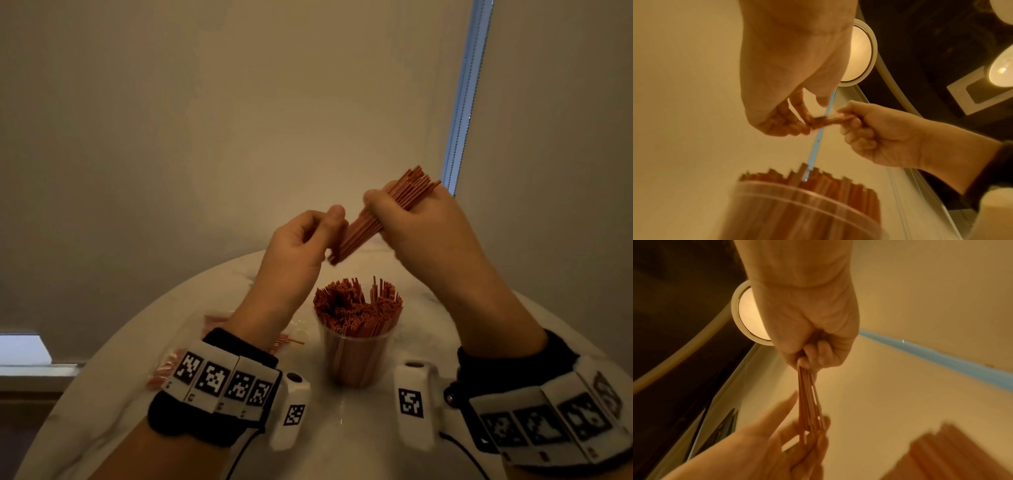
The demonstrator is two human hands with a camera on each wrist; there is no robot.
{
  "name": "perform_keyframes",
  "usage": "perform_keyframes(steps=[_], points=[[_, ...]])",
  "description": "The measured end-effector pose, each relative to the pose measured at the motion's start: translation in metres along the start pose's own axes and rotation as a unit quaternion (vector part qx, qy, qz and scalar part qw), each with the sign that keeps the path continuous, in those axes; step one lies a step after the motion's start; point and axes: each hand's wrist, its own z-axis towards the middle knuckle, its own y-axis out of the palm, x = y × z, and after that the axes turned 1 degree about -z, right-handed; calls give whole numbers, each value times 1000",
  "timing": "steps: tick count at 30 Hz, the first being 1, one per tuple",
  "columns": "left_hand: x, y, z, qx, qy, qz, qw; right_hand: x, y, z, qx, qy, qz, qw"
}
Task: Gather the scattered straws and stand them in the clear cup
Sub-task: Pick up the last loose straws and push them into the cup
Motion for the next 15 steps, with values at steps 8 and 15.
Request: perform_keyframes(steps=[8, 15], points=[[-12, -19, -6, -283, -206, 152, 924, 24, -12, 6, -121, 74, -159, 977], [-24, -13, -10, -347, -227, 86, 906, 35, 4, 4, -178, 73, -144, 971]])
